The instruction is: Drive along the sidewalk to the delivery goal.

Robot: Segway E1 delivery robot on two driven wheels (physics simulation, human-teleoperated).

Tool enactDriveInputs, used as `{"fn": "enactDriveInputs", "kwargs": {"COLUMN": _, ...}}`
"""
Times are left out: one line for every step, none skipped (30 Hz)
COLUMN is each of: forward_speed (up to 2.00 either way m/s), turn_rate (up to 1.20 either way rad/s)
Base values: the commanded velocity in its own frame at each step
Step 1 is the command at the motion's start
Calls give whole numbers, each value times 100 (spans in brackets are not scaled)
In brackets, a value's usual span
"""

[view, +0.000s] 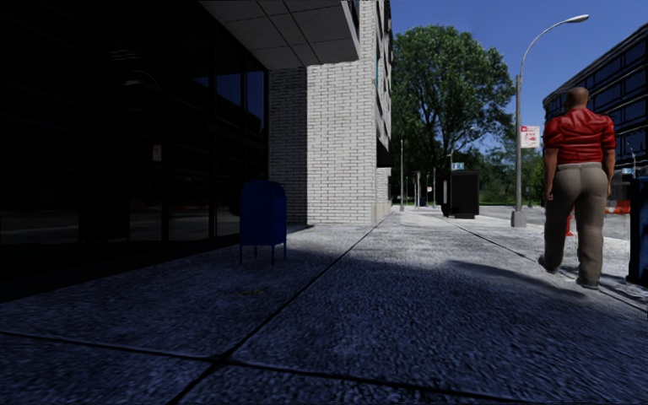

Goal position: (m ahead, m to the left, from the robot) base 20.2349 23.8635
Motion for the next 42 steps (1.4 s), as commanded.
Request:
{"fn": "enactDriveInputs", "kwargs": {"forward_speed": 200, "turn_rate": -53}}
{"fn": "enactDriveInputs", "kwargs": {"forward_speed": 200, "turn_rate": -53}}
{"fn": "enactDriveInputs", "kwargs": {"forward_speed": 200, "turn_rate": -53}}
{"fn": "enactDriveInputs", "kwargs": {"forward_speed": 200, "turn_rate": -52}}
{"fn": "enactDriveInputs", "kwargs": {"forward_speed": 200, "turn_rate": -52}}
{"fn": "enactDriveInputs", "kwargs": {"forward_speed": 200, "turn_rate": -32}}
{"fn": "enactDriveInputs", "kwargs": {"forward_speed": 200, "turn_rate": -6}}
{"fn": "enactDriveInputs", "kwargs": {"forward_speed": 200, "turn_rate": 0}}
{"fn": "enactDriveInputs", "kwargs": {"forward_speed": 200, "turn_rate": 0}}
{"fn": "enactDriveInputs", "kwargs": {"forward_speed": 200, "turn_rate": 0}}
{"fn": "enactDriveInputs", "kwargs": {"forward_speed": 200, "turn_rate": 0}}
{"fn": "enactDriveInputs", "kwargs": {"forward_speed": 200, "turn_rate": 0}}
{"fn": "enactDriveInputs", "kwargs": {"forward_speed": 200, "turn_rate": 0}}
{"fn": "enactDriveInputs", "kwargs": {"forward_speed": 200, "turn_rate": 0}}
{"fn": "enactDriveInputs", "kwargs": {"forward_speed": 200, "turn_rate": 0}}
{"fn": "enactDriveInputs", "kwargs": {"forward_speed": 200, "turn_rate": 0}}
{"fn": "enactDriveInputs", "kwargs": {"forward_speed": 200, "turn_rate": 0}}
{"fn": "enactDriveInputs", "kwargs": {"forward_speed": 200, "turn_rate": 0}}
{"fn": "enactDriveInputs", "kwargs": {"forward_speed": 200, "turn_rate": 0}}
{"fn": "enactDriveInputs", "kwargs": {"forward_speed": 200, "turn_rate": 0}}
{"fn": "enactDriveInputs", "kwargs": {"forward_speed": 200, "turn_rate": 0}}
{"fn": "enactDriveInputs", "kwargs": {"forward_speed": 200, "turn_rate": 0}}
{"fn": "enactDriveInputs", "kwargs": {"forward_speed": 200, "turn_rate": 0}}
{"fn": "enactDriveInputs", "kwargs": {"forward_speed": 200, "turn_rate": 0}}
{"fn": "enactDriveInputs", "kwargs": {"forward_speed": 200, "turn_rate": 0}}
{"fn": "enactDriveInputs", "kwargs": {"forward_speed": 200, "turn_rate": 0}}
{"fn": "enactDriveInputs", "kwargs": {"forward_speed": 200, "turn_rate": 0}}
{"fn": "enactDriveInputs", "kwargs": {"forward_speed": 200, "turn_rate": 0}}
{"fn": "enactDriveInputs", "kwargs": {"forward_speed": 200, "turn_rate": 0}}
{"fn": "enactDriveInputs", "kwargs": {"forward_speed": 200, "turn_rate": 0}}
{"fn": "enactDriveInputs", "kwargs": {"forward_speed": 200, "turn_rate": 0}}
{"fn": "enactDriveInputs", "kwargs": {"forward_speed": 200, "turn_rate": 0}}
{"fn": "enactDriveInputs", "kwargs": {"forward_speed": 200, "turn_rate": 0}}
{"fn": "enactDriveInputs", "kwargs": {"forward_speed": 200, "turn_rate": 0}}
{"fn": "enactDriveInputs", "kwargs": {"forward_speed": 200, "turn_rate": 0}}
{"fn": "enactDriveInputs", "kwargs": {"forward_speed": 200, "turn_rate": 0}}
{"fn": "enactDriveInputs", "kwargs": {"forward_speed": 200, "turn_rate": 0}}
{"fn": "enactDriveInputs", "kwargs": {"forward_speed": 200, "turn_rate": 0}}
{"fn": "enactDriveInputs", "kwargs": {"forward_speed": 200, "turn_rate": 0}}
{"fn": "enactDriveInputs", "kwargs": {"forward_speed": 200, "turn_rate": 0}}
{"fn": "enactDriveInputs", "kwargs": {"forward_speed": 200, "turn_rate": 0}}
{"fn": "enactDriveInputs", "kwargs": {"forward_speed": 200, "turn_rate": 0}}
